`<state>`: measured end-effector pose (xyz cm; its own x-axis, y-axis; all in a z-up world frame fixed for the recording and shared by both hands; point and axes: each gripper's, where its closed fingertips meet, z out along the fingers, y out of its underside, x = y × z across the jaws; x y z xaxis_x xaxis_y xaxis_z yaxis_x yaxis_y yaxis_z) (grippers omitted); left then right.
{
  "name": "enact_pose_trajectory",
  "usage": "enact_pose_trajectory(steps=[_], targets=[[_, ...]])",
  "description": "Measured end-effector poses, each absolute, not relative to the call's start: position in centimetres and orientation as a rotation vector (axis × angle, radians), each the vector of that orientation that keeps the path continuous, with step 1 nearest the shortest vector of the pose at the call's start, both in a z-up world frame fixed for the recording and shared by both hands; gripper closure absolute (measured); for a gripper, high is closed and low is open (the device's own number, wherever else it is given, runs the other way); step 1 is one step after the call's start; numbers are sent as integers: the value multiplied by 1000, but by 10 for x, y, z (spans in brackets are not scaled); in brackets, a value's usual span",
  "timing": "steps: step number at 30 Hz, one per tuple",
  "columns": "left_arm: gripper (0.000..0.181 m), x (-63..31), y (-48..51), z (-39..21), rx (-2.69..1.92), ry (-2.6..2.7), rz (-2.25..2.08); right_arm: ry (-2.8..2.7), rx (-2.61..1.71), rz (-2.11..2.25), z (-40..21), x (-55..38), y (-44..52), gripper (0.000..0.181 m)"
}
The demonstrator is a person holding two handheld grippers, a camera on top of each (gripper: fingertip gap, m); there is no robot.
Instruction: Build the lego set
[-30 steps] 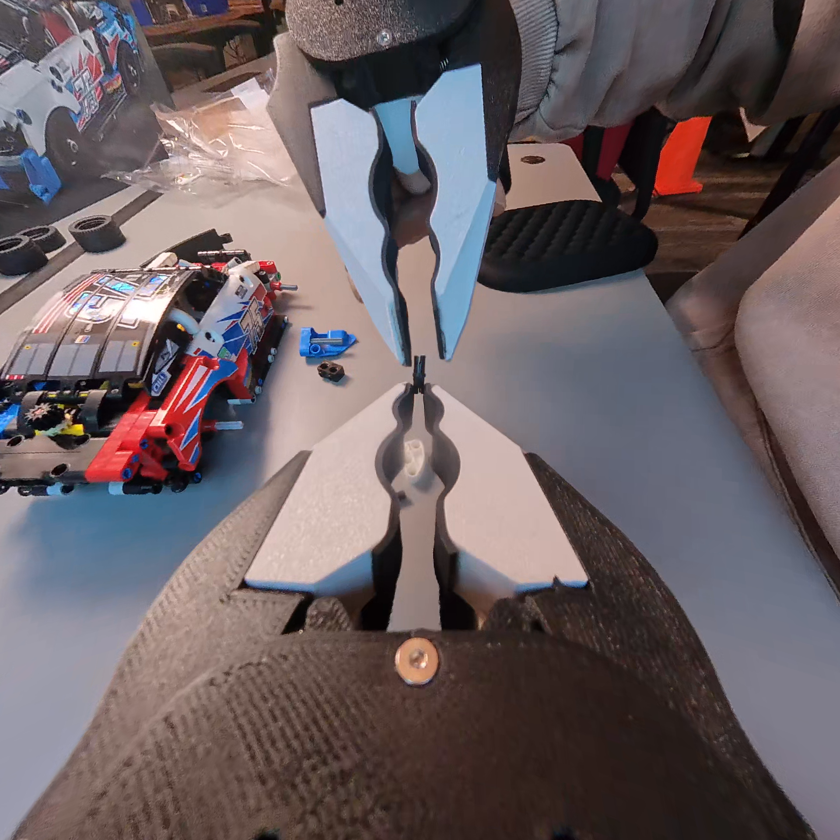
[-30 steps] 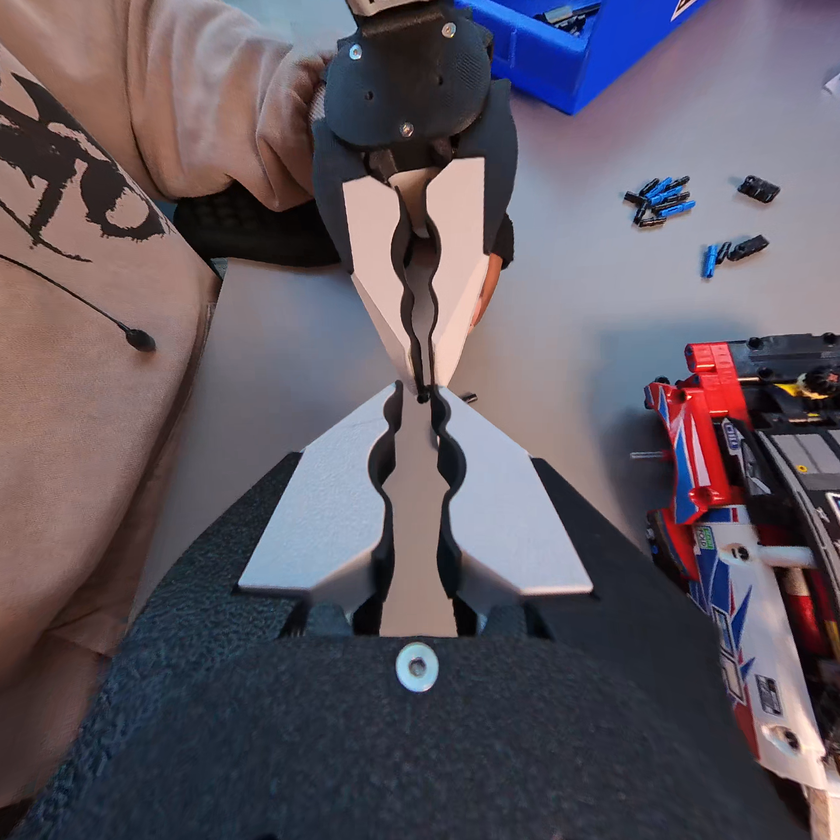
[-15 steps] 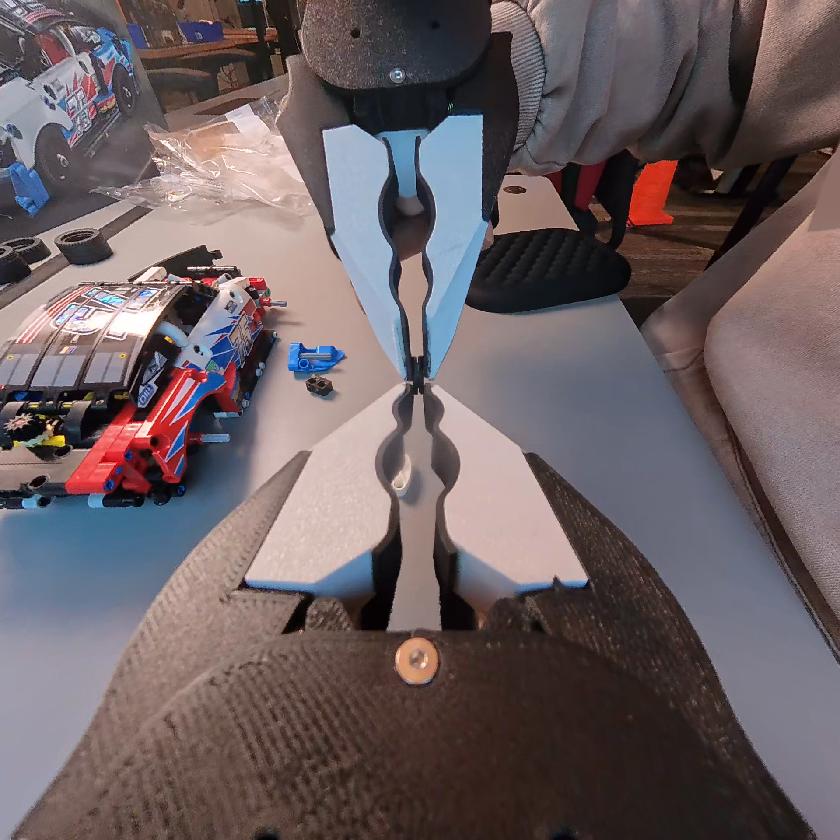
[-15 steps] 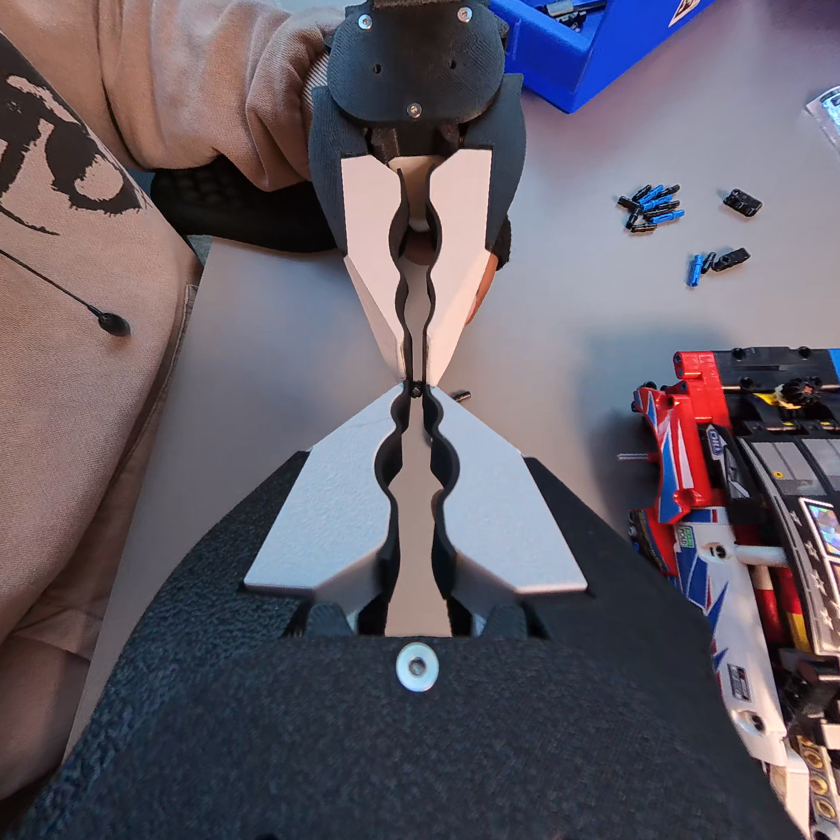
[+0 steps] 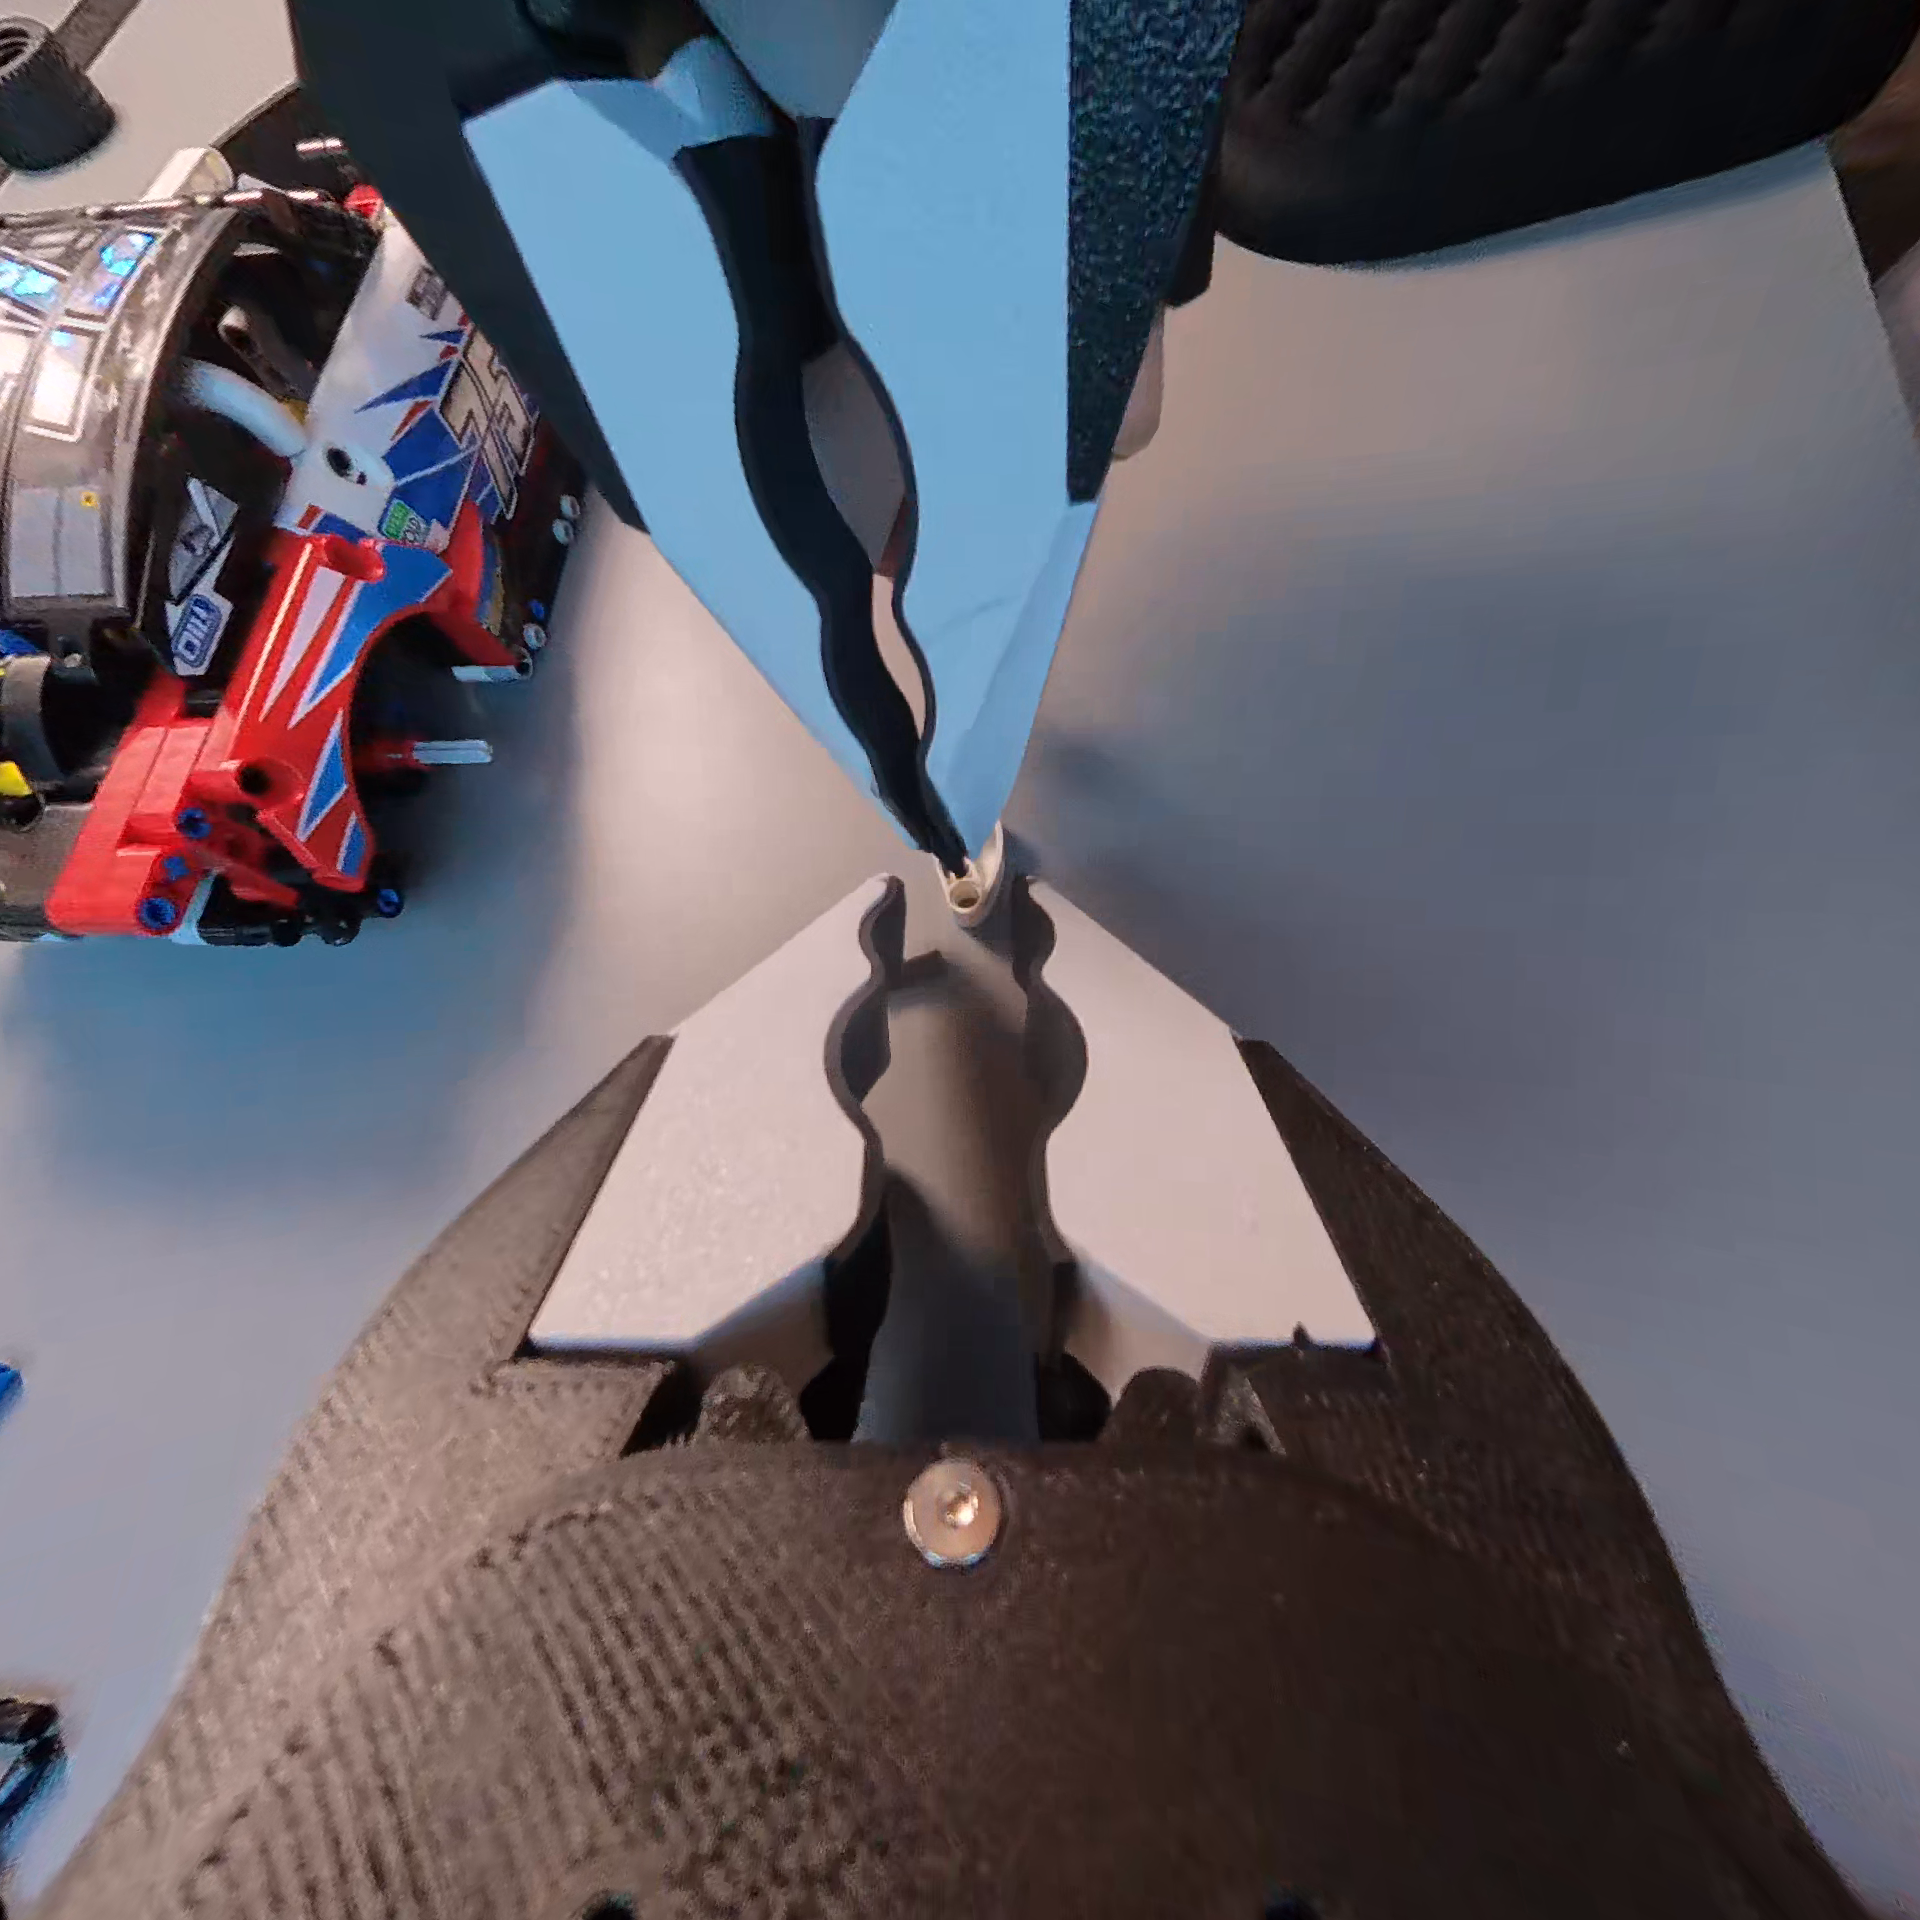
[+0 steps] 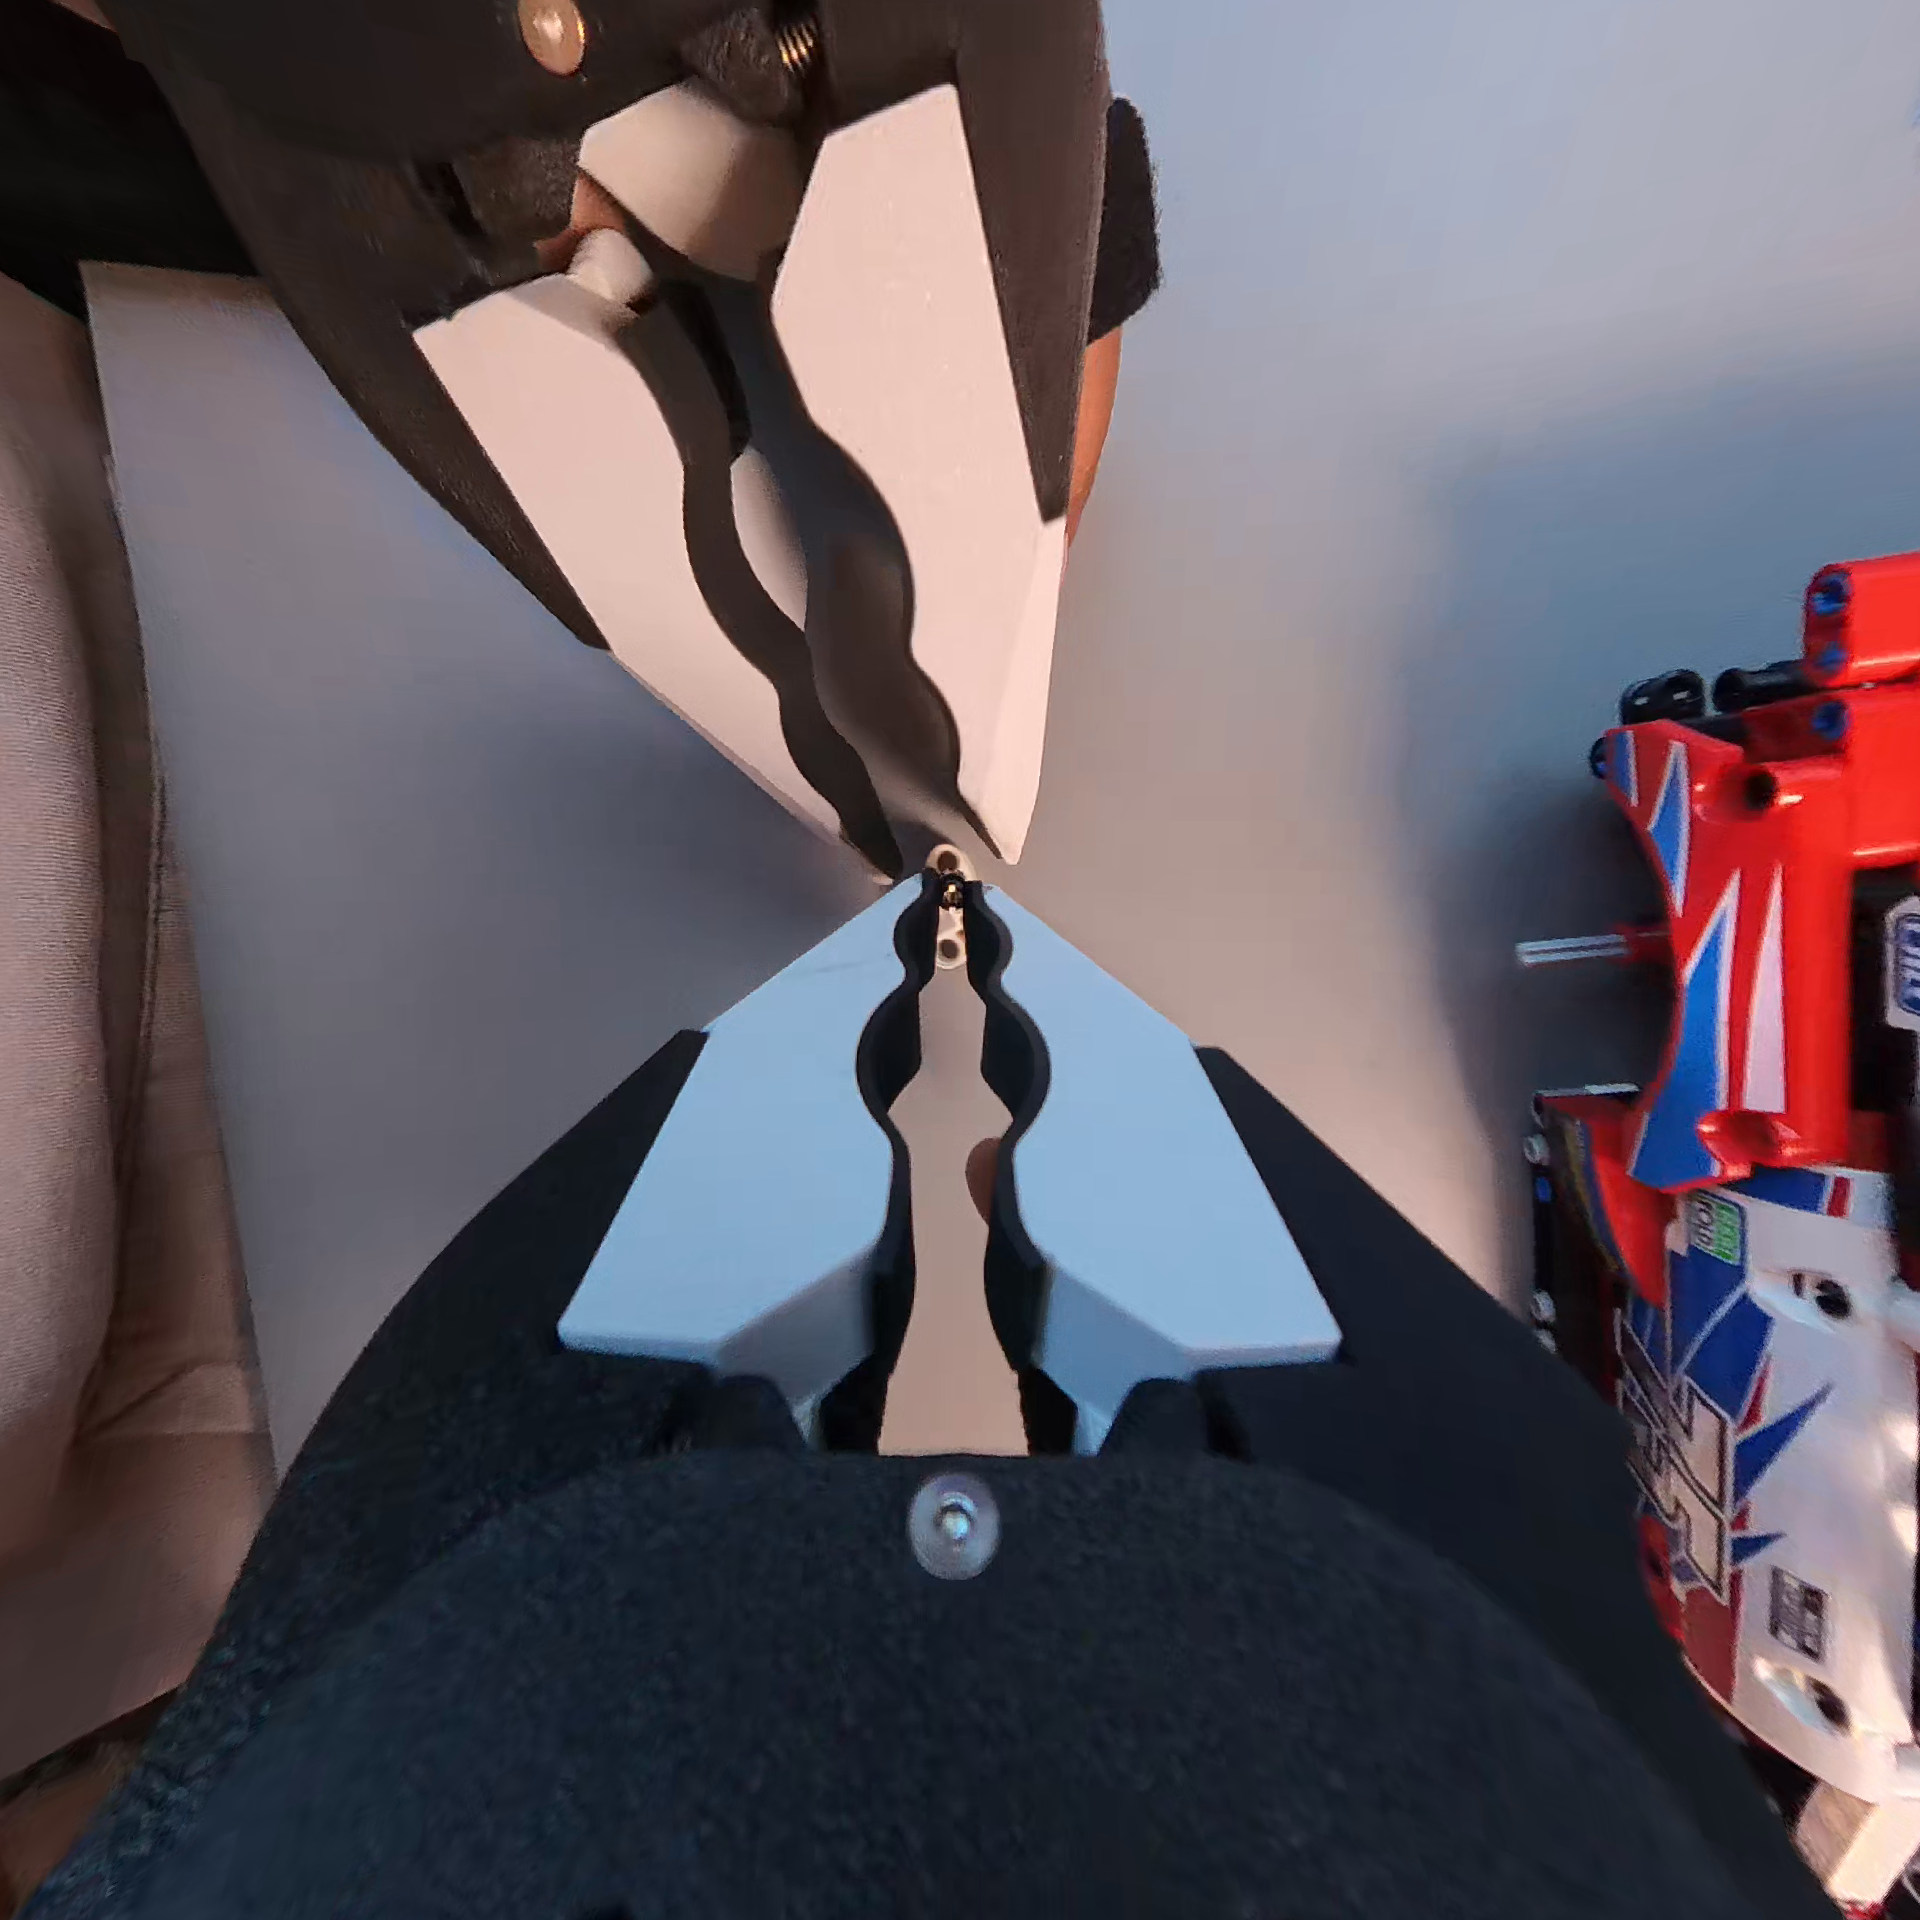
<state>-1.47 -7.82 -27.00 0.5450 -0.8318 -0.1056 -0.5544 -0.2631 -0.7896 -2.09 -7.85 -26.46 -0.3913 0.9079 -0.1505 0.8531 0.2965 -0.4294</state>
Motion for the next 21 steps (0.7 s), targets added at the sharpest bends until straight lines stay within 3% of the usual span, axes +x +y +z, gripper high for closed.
enact_pose_trajectory(steps=[1,21], targets=[[164,-14,-78,-270,-1952,1127,-422,-2430,-1665,672,-266,-21,-78,179],[174,-11,-76,-276,-1948,1182,-359,-2519,-1645,461,-270,-18,-74,181]])
